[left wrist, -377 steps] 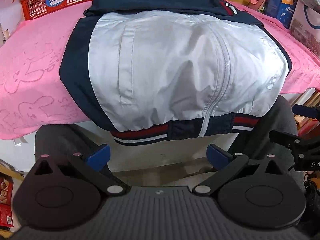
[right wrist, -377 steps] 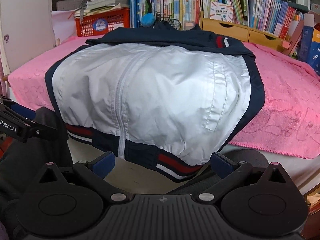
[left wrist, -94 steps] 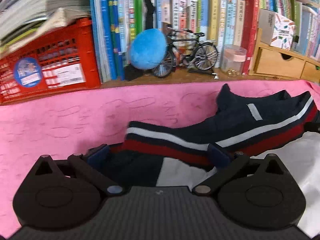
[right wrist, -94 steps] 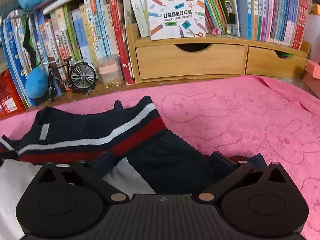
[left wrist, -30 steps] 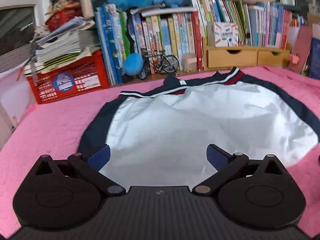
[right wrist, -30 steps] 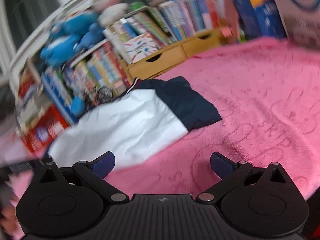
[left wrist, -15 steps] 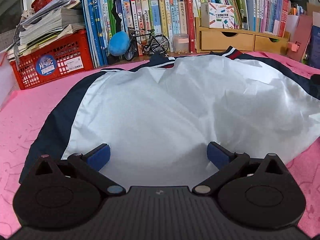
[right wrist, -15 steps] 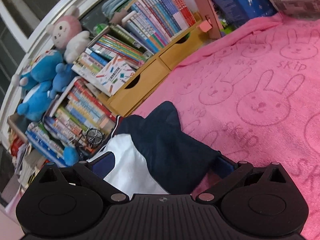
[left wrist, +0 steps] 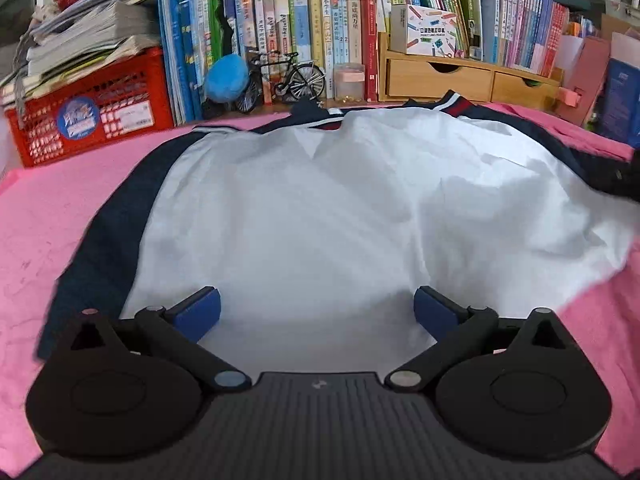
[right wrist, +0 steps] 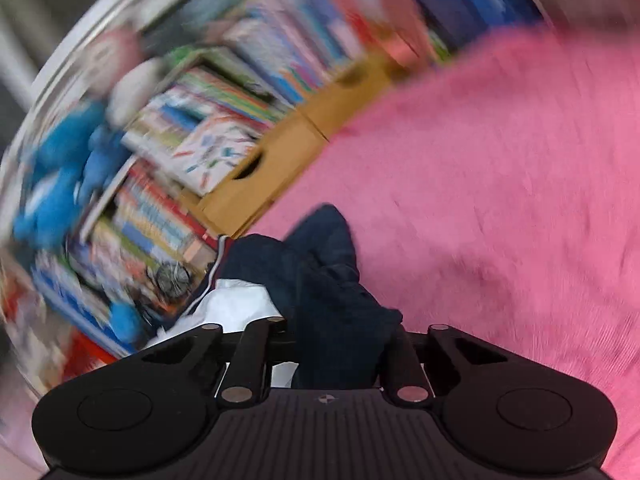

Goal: Fold clothes

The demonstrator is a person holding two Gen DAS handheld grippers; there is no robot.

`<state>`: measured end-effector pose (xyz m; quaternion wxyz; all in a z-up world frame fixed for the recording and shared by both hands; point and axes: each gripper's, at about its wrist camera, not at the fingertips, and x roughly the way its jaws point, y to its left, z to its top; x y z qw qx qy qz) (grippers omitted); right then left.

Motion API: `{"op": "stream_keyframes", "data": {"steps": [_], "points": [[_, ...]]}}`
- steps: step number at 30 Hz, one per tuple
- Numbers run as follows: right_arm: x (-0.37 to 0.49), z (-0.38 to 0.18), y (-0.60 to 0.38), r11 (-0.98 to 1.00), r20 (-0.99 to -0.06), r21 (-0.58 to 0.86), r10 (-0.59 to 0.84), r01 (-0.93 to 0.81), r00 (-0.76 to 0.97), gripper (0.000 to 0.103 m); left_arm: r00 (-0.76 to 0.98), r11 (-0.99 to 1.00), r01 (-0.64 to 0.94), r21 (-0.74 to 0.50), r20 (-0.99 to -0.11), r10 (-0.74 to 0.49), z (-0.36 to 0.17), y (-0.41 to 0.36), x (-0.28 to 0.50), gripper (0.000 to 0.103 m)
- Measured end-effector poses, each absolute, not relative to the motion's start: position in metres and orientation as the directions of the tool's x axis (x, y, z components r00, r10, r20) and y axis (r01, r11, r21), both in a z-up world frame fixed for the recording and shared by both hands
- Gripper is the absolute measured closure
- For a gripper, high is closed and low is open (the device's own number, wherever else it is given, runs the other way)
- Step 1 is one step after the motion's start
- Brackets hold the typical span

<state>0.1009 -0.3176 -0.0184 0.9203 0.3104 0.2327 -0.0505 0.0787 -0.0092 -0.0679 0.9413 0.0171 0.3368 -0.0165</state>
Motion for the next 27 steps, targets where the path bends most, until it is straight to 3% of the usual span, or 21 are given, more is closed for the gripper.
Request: {"op": "stream_keyframes", "data": {"steps": [4,9,12,15,19,22,24,25,27], "points": [[0.095,0.034,-0.246,0.953,-0.365,0.278,-0.009,0.118,0.931,0.091,0.835,0.991,-0.02,-0.129,-0.547,-0.054,-0.04,0.054,0.032,0.0],[0.075,0.077,-0.094,0.98,-0.252,-0.055,0.171,-0.191,0.952,0.092,0.827,0.953,-0.272,-0.135,-0.539,0.159,-0.026,0.138,-0.006,0.0],[0.059,0.061,0.002,0.895,-0.267,-0.24,0.313,-0.377,0.912,0.092,0.809,0.921,-0.359,-0.152,-0.544,0.225,-0.025,0.175,-0.028,0.0],[0.043,0.029,0.072,0.772,-0.341,-0.361,0.413,-0.523,0.844,0.093,0.799,0.9,-0.397,-0.179,-0.55,0.243,-0.029,0.198,-0.044,0.0],[0.038,-0.002,0.108,0.711,-0.408,-0.439,0.386,-0.549,0.827,0.092,0.791,0.887,-0.414,-0.203,-0.563,0.241,-0.036,0.209,-0.05,0.0],[0.036,-0.002,0.104,0.696,-0.408,-0.447,0.4,-0.562,0.821,0.079,0.795,0.891,-0.398,-0.219,-0.567,0.216,-0.039,0.208,-0.047,0.0],[0.029,0.005,0.092,0.693,-0.398,-0.426,0.434,-0.582,0.808,0.057,0.8,0.897,-0.382,-0.222,-0.566,0.2,-0.039,0.205,-0.046,0.0],[0.024,0.01,0.082,0.698,-0.384,-0.42,0.443,-0.58,0.81,0.041,0.803,0.901,-0.373,-0.224,-0.563,0.193,-0.039,0.203,-0.045,0.0],[0.008,0.015,0.064,0.702,-0.352,-0.428,0.451,-0.569,0.82,0.032,0.814,0.908,-0.353,-0.226,-0.553,0.178,-0.037,0.198,-0.044,0.0]]}}
